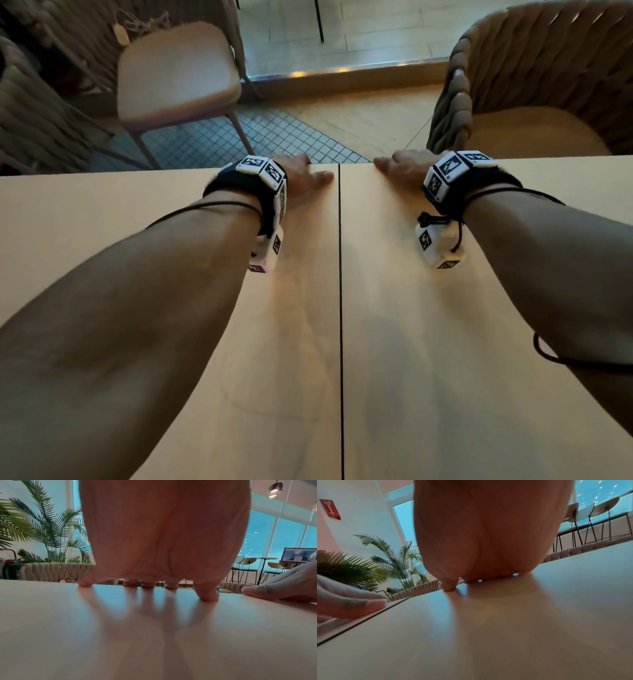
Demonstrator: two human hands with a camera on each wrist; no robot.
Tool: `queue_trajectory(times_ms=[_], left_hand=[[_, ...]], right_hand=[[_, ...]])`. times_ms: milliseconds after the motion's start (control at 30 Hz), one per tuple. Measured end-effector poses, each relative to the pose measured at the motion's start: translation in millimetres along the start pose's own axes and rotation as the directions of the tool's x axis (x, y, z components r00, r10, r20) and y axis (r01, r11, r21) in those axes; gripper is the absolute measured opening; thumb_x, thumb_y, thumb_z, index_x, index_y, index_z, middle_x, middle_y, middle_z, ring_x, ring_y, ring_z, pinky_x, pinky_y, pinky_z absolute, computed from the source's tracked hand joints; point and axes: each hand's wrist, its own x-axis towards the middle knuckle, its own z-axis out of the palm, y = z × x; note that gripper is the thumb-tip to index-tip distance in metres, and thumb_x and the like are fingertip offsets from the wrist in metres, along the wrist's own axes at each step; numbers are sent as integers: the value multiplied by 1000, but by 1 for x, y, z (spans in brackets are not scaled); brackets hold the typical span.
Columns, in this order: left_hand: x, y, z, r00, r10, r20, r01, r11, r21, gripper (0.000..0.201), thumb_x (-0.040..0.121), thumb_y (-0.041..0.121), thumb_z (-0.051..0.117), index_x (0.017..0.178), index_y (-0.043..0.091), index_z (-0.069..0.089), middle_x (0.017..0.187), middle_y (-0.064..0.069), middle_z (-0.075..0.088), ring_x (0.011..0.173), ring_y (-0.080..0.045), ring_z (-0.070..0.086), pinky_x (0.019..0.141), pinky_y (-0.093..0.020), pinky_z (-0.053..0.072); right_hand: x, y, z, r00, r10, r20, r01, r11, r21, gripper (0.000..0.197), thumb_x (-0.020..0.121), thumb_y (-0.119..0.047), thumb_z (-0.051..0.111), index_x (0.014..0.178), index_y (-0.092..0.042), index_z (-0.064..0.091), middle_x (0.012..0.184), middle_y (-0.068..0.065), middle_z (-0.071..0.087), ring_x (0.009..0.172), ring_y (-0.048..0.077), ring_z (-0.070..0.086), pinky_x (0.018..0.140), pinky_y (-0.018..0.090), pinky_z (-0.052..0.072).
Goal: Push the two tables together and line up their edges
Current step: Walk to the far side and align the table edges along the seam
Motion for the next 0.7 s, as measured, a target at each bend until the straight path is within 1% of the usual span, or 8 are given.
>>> queue_trajectory(times_ms=[133,200,267,333,400,467,600,700], left_hand=[[-7,8,1,1000,19,-12,-19,1000,-10,69,95,70,33,152,32,32,158,-16,33,145,-42,27,113,-62,25],[-6,15,7,1000,24,-1,-24,998,-55,61,96,68,29,150,42,29,159,-12,30,147,-44,19,113,-69,19],[-6,21,15,999,32,7,-32,994,-107,54,96,67,25,148,52,25,160,-8,27,148,-43,12,110,-76,12],[-8,23,20,999,40,-9,-41,989,-143,52,97,65,21,148,56,18,162,-4,22,150,-40,5,107,-81,3],[-17,25,22,999,33,-22,-36,989,-142,53,100,62,19,152,56,9,167,2,11,153,-36,-6,103,-83,-8],[-25,26,21,999,39,-32,-43,990,-137,55,101,61,17,153,55,1,169,6,0,153,-32,-15,103,-82,-11],[-34,14,13,997,74,-11,-75,987,-146,58,103,57,23,155,50,0,169,10,-4,154,-30,-14,108,-79,-7],[-46,4,17,999,25,-21,-28,985,-169,59,105,49,26,157,46,-2,168,9,-9,153,-30,-16,111,-77,-4]], right_hand=[[-1,-1,-2,1000,-2,7,2,1000,10,67,100,-59,23,145,-12,41,152,17,39,139,35,37,113,45,24],[-4,-2,0,1000,-7,-13,7,1000,-30,65,101,-58,20,147,-16,39,152,15,39,139,34,35,112,46,22],[-5,-5,5,999,-12,-32,10,998,-58,63,101,-57,18,148,-19,36,154,13,36,141,33,30,113,51,17],[-7,-13,10,999,-28,-42,25,998,-51,59,102,-54,19,149,-22,34,156,11,32,144,33,24,115,56,10],[-12,-23,15,997,-51,-50,47,997,-64,56,102,-53,20,148,-26,34,157,9,31,145,32,22,115,59,5],[-18,-31,18,995,-84,-55,78,992,-96,54,101,-53,21,147,-30,33,156,8,30,145,32,22,115,62,4],[-32,-31,18,993,-110,-50,105,989,-102,55,99,-55,25,151,-36,23,159,7,25,147,32,17,115,64,-1],[-39,-31,22,992,-111,-58,106,992,-71,61,99,-53,31,154,-35,14,163,6,13,150,31,6,115,65,-4]])
